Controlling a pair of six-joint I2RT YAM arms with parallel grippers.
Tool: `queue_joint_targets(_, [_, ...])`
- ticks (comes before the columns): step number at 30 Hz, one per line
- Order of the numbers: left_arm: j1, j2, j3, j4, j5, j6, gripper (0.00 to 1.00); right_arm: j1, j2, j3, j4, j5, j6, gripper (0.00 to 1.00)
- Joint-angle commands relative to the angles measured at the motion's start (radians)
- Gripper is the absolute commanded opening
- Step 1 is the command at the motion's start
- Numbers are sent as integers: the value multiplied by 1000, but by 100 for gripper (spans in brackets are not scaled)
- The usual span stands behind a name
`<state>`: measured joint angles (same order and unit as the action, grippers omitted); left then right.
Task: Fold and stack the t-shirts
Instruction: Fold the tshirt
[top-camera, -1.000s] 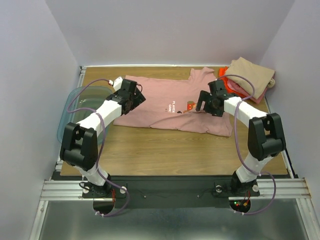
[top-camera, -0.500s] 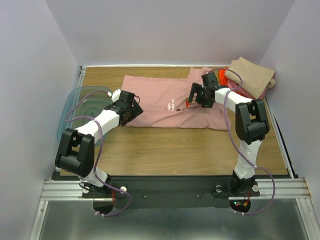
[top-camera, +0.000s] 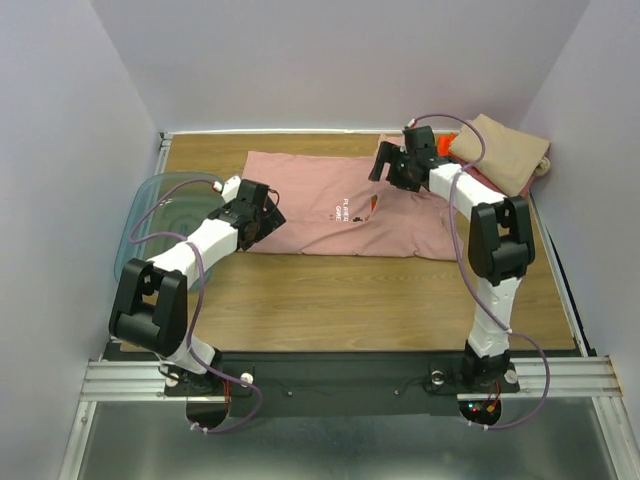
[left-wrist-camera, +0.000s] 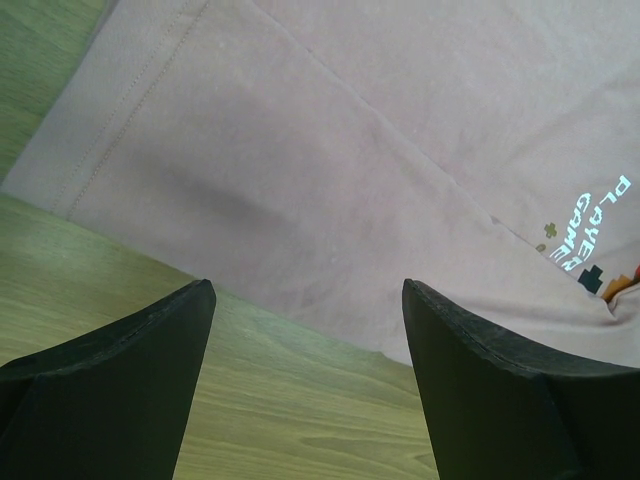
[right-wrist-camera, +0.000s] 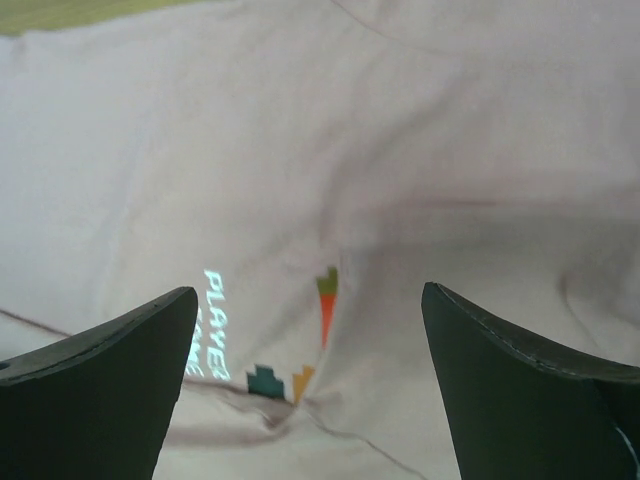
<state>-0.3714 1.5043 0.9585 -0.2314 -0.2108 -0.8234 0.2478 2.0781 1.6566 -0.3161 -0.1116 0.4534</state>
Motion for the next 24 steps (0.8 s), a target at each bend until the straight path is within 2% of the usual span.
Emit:
queue_joint_targets(1, [0,5,69,12,-16,29,88,-7,-243,-153,12,105,-25,100])
queue_joint_targets(4, [-1,37,80,38,-4,32,88,-8,-416,-354,12,194,19,100])
queue_joint_targets(6, [-1,78,97,59,14,44,88,-10,-478,-493,12,214,51,100])
queue_joint_targets(8, [-1,111,114,66,14,49,88,-16,-519,-562,14,228,76,100])
queue_joint_targets(17, [8,260,125,84,22,-3,88,-47,-501,-705,22,194,125,100])
queue_joint_targets(24, [-1,218,-61,135,68,-59,87,-114,-590,-914,34,211,143,100])
